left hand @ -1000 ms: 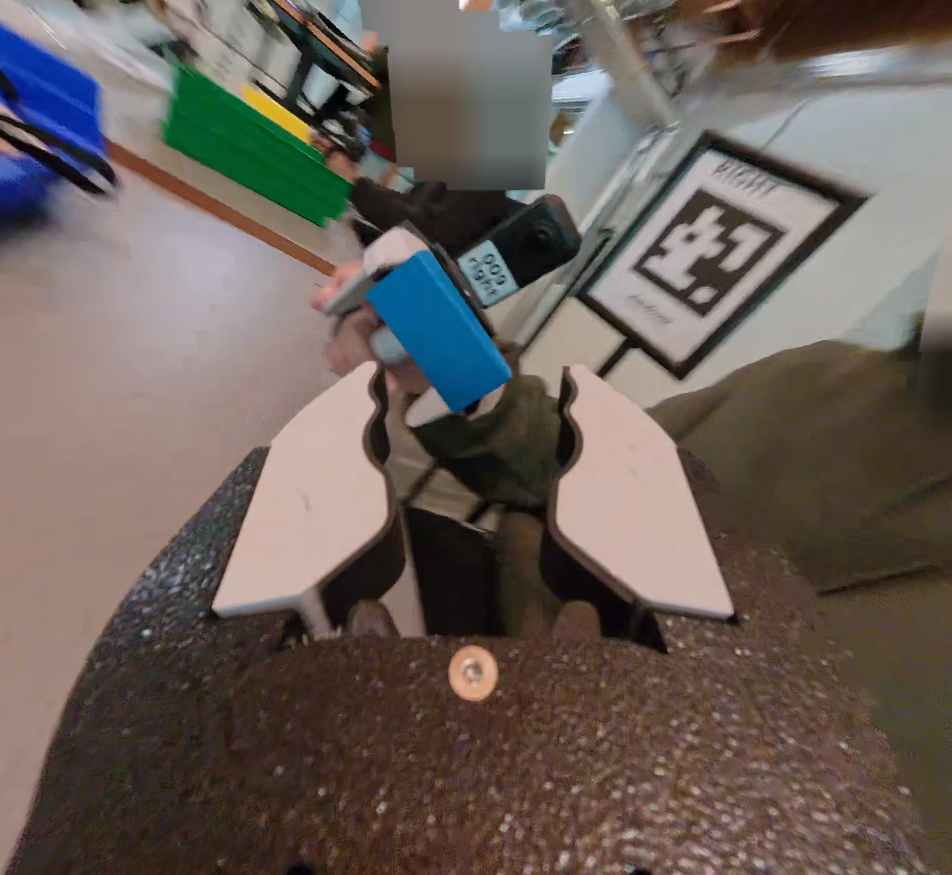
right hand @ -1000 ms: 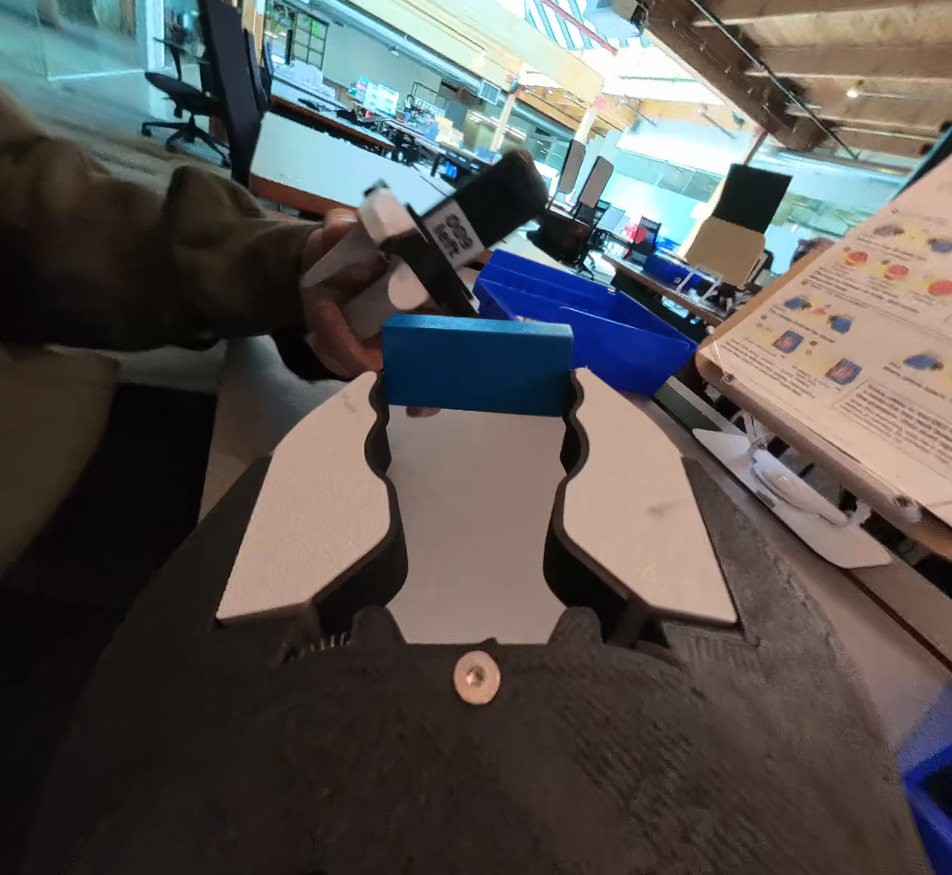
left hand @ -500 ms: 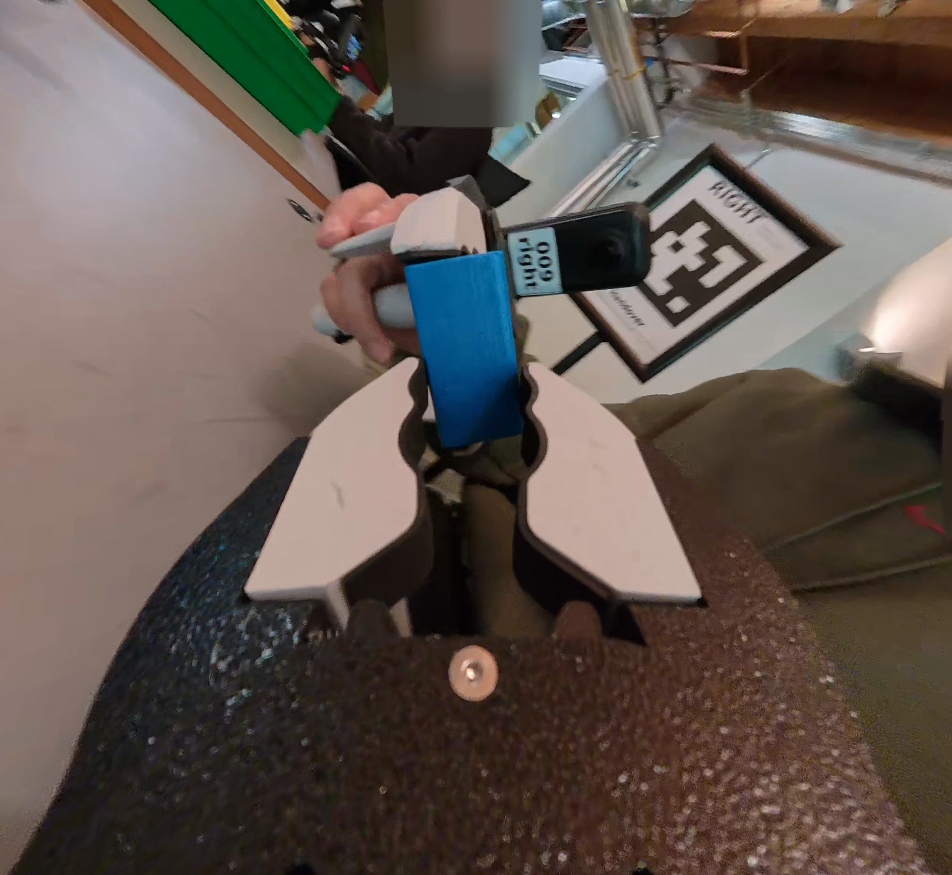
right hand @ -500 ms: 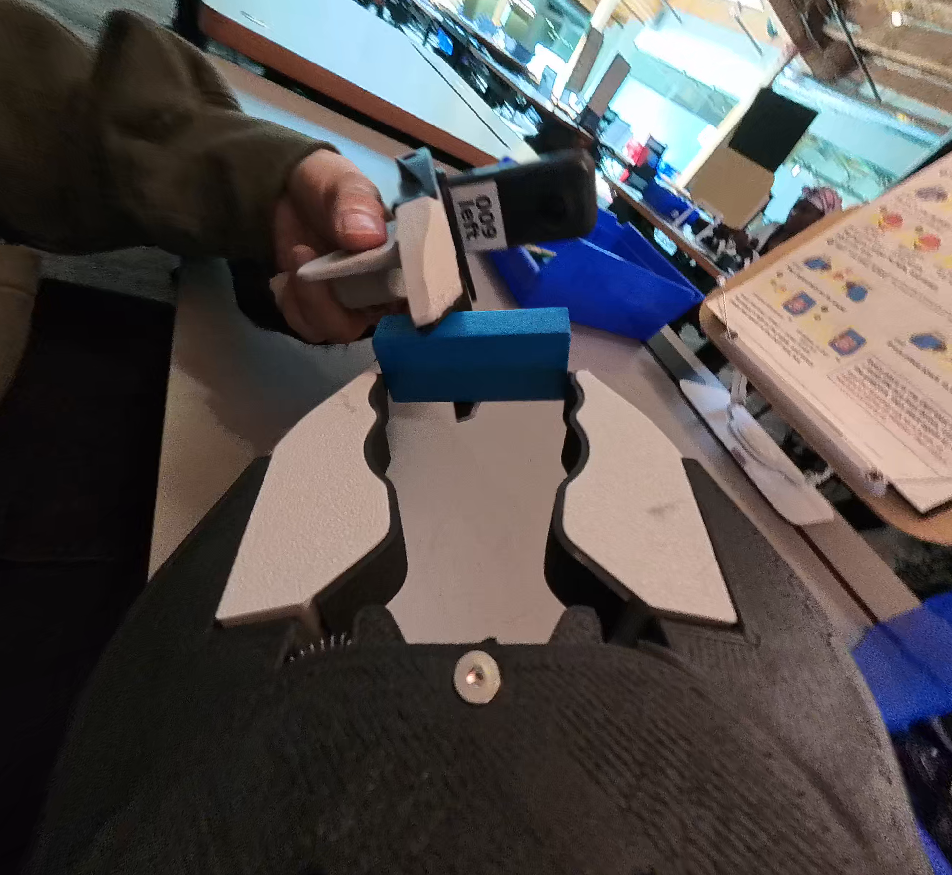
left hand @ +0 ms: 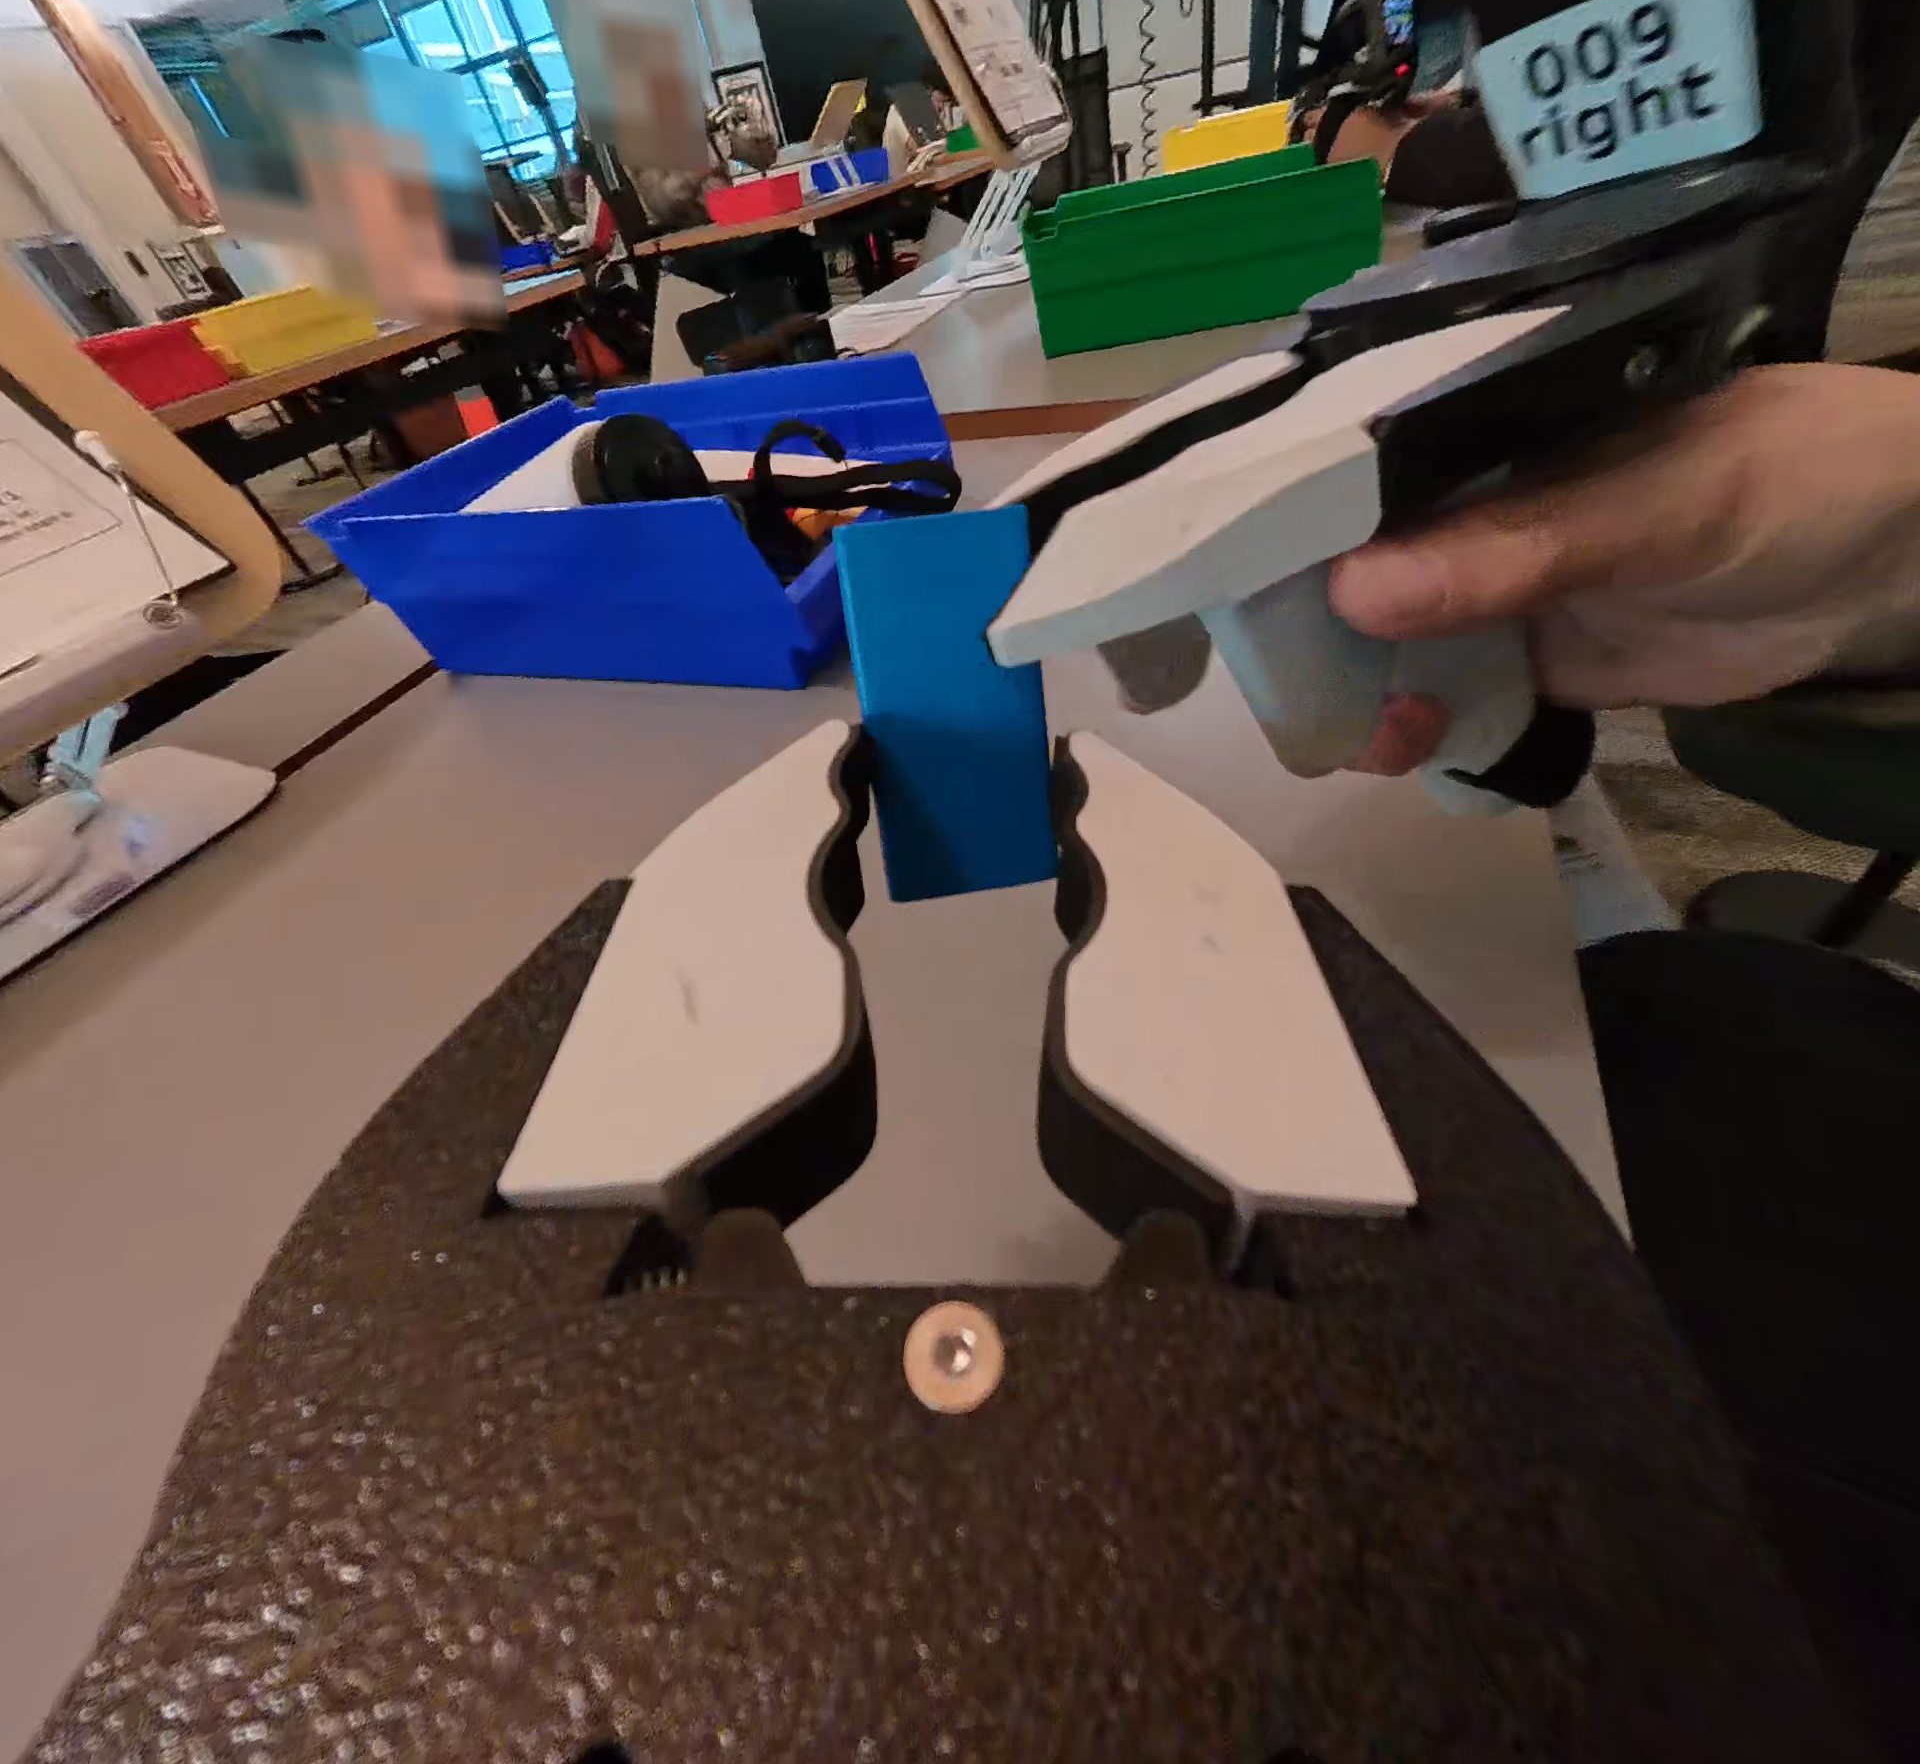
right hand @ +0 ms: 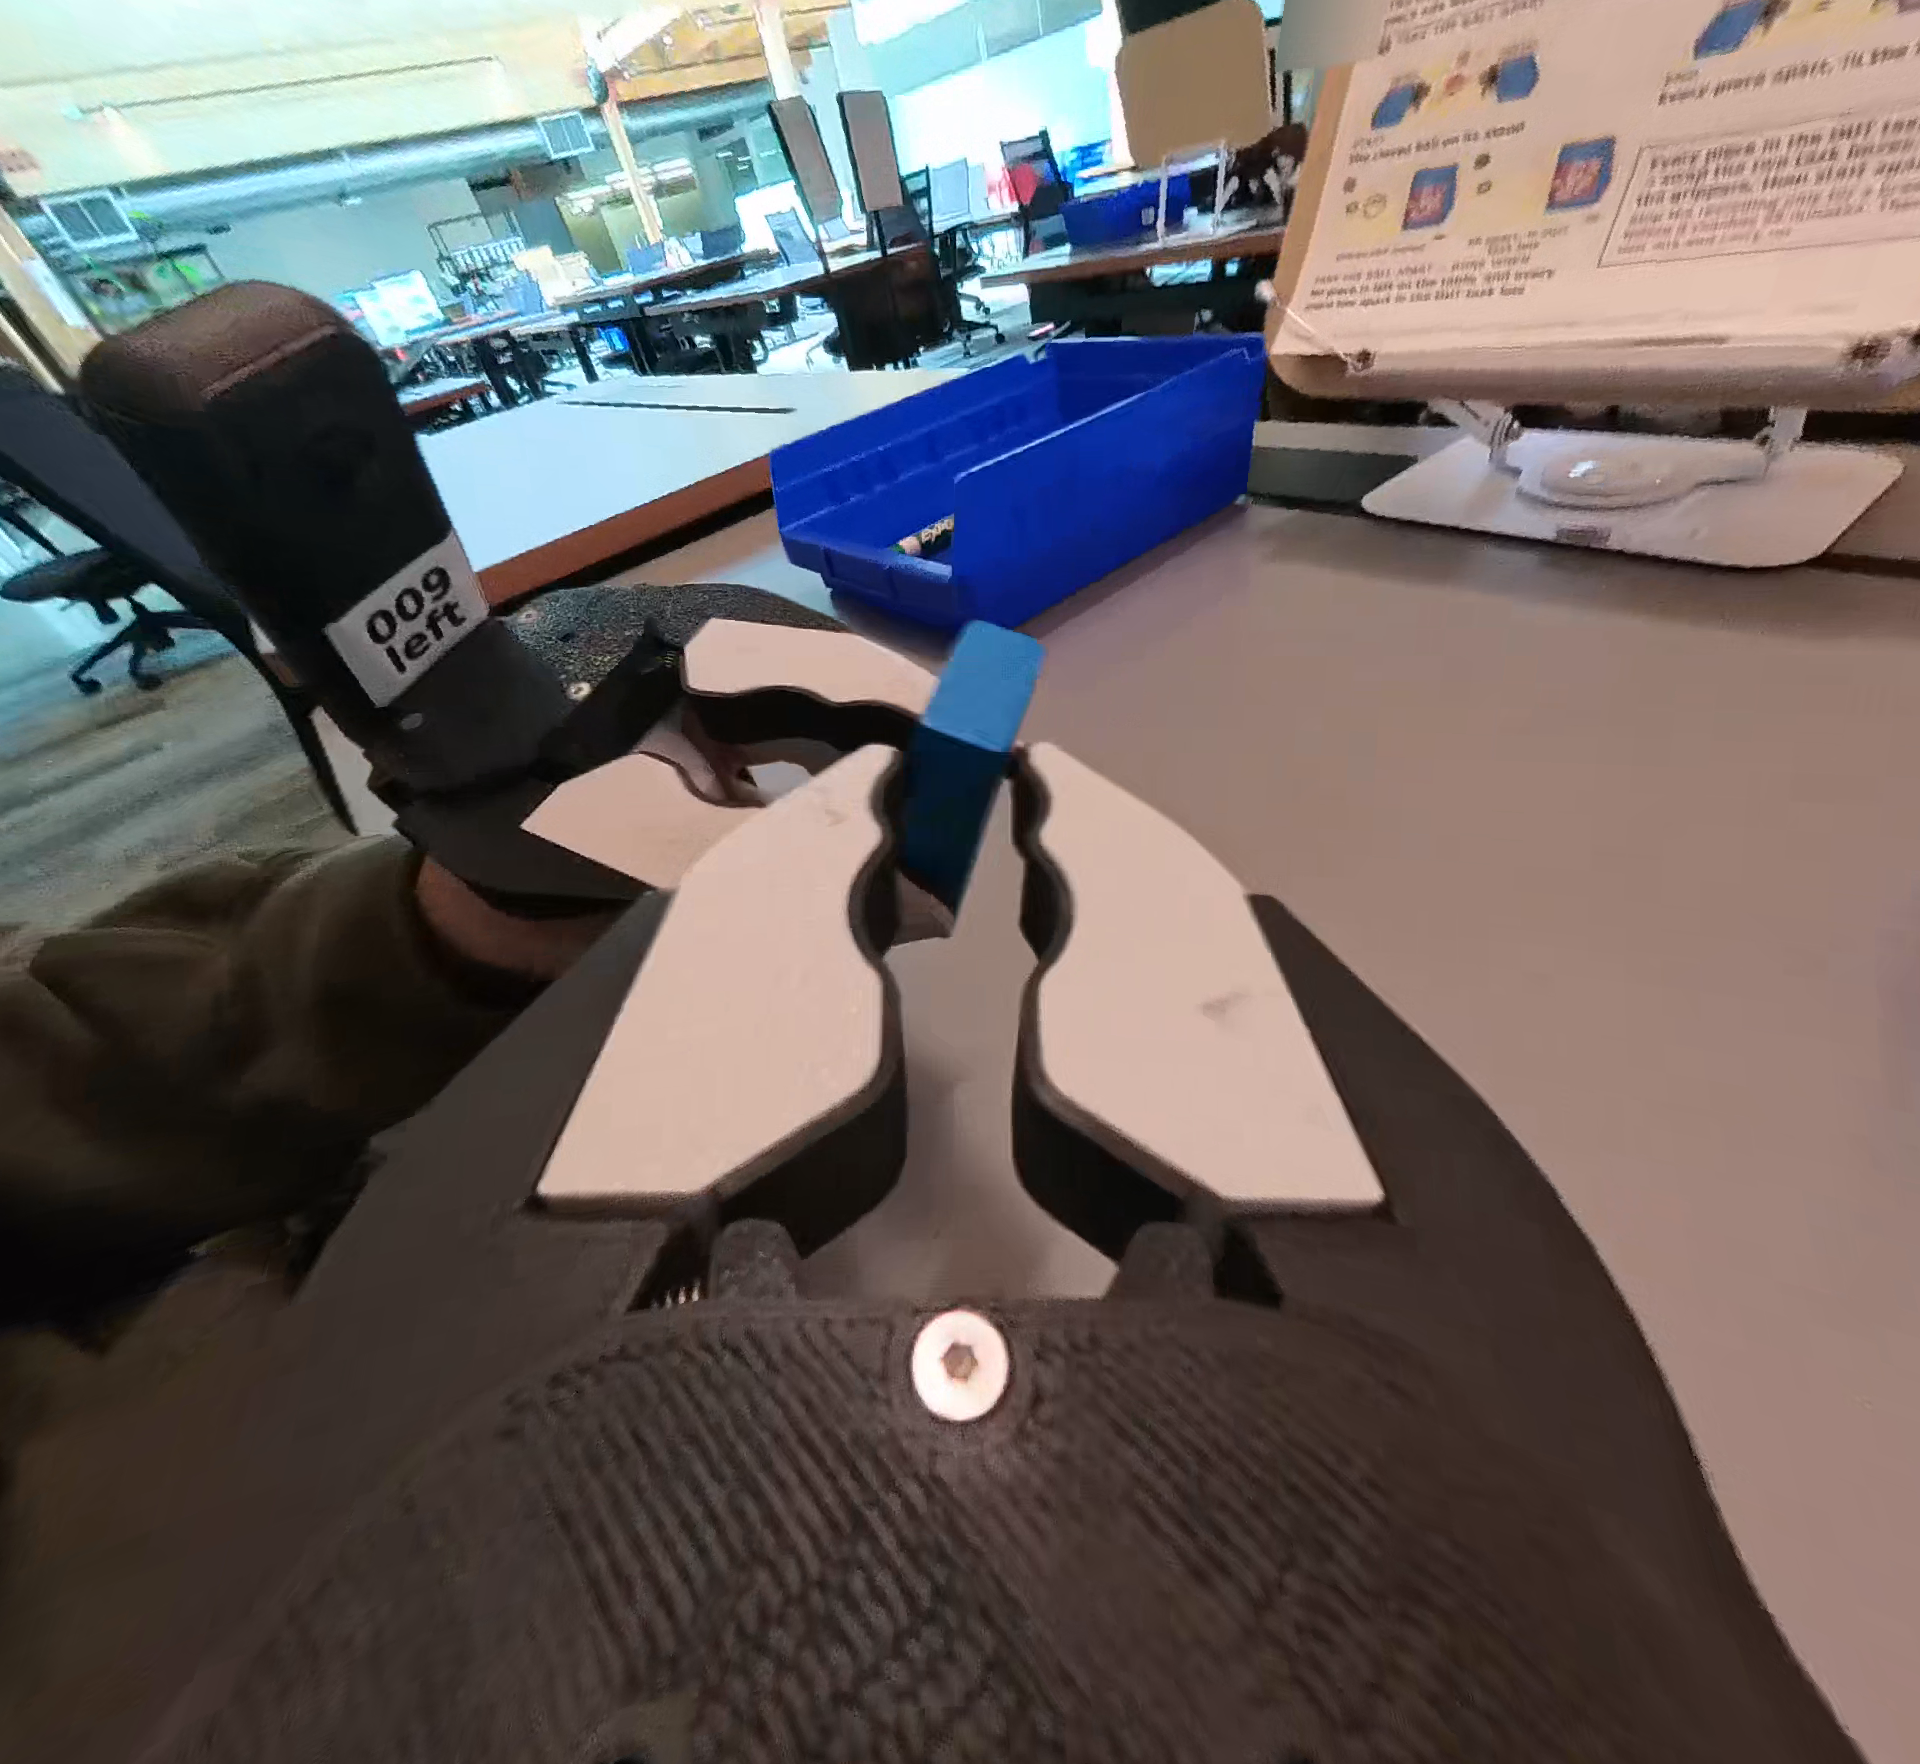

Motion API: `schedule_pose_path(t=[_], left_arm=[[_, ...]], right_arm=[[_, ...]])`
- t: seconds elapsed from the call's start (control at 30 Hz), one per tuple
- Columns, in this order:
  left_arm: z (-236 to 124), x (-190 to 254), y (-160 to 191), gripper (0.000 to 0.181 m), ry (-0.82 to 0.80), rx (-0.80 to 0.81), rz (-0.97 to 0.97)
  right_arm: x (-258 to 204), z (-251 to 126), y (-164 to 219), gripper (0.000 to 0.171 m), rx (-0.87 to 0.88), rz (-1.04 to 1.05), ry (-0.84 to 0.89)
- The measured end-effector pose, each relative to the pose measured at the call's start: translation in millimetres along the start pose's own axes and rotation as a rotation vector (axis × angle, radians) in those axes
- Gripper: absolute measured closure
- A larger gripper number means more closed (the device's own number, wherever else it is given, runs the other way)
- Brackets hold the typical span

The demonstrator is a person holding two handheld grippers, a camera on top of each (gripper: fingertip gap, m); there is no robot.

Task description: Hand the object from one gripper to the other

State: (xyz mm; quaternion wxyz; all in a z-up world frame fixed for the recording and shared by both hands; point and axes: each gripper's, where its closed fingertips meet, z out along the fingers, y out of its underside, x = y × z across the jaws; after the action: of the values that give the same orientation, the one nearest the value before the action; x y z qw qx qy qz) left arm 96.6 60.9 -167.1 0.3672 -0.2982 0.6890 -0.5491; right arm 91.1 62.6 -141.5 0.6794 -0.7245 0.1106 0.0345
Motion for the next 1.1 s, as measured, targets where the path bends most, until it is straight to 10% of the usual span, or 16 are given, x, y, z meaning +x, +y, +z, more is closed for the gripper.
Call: schedule_pose_path(t=[0.27, 0.43, 0.63, 0.83, 1.1], left_arm=[[-2, 3, 1, 0.148, 0.056, 0.006, -0.053], [-19, 26, -8, 0.123, 0.396, 0.011, -0.326], [-35, 56, -9, 0.148, 0.670, -0.004, -0.406], [-17, 34, 0, 0.166, 0.416, -0.007, -0.214], [-9, -17, 0, 0.167, -0.165, -0.058, 0.316]], right_arm=[[-5, 1, 1, 0.154, -0.036, -0.055, -0.031], [-43, -19, -7, 0.155, -0.041, -0.141, -0.370], [-49, -34, -11, 0.155, 0.024, -0.122, -0.502], [-21, -24, -15, 0.154, 0.072, -0.076, -0.319], [14, -12, -19, 0.108, 0.111, 0.153, -0.063]])
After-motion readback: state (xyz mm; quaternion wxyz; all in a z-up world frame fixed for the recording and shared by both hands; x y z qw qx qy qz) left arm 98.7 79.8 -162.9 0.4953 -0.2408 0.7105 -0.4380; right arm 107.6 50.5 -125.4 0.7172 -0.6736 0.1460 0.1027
